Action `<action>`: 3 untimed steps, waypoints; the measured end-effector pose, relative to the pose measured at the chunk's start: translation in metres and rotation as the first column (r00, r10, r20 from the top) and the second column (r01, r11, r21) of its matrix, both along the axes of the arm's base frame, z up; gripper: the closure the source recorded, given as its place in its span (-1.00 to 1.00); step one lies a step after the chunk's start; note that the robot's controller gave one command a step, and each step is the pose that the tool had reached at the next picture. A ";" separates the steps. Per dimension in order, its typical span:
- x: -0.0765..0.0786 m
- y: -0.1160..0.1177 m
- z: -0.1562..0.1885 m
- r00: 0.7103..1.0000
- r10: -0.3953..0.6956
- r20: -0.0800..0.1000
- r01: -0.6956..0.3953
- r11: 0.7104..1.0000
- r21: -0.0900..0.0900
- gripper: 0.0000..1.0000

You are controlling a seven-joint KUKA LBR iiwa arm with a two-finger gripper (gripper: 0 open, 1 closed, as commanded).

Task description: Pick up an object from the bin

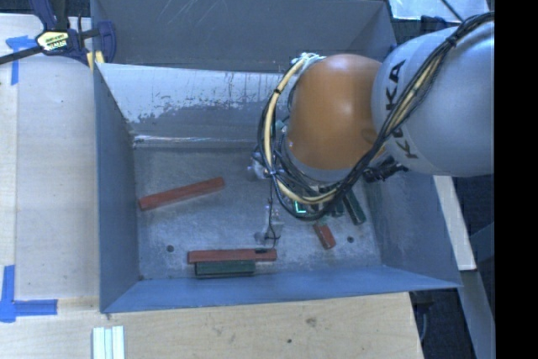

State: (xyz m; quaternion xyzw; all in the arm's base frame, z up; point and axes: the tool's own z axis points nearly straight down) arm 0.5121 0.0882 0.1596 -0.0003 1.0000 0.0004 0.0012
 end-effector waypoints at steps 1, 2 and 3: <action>0.000 0.000 0.000 1.000 -0.001 0.000 0.001 1.000 0.000 -1.00; -0.002 -0.001 -0.038 0.999 -0.043 0.009 0.043 0.999 0.002 -1.00; -0.008 0.042 -0.065 0.988 -0.152 -0.005 0.152 0.988 -0.003 -1.00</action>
Offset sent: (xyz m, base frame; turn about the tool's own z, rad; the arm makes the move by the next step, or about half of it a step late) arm -0.0106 -0.0015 -0.0896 0.0917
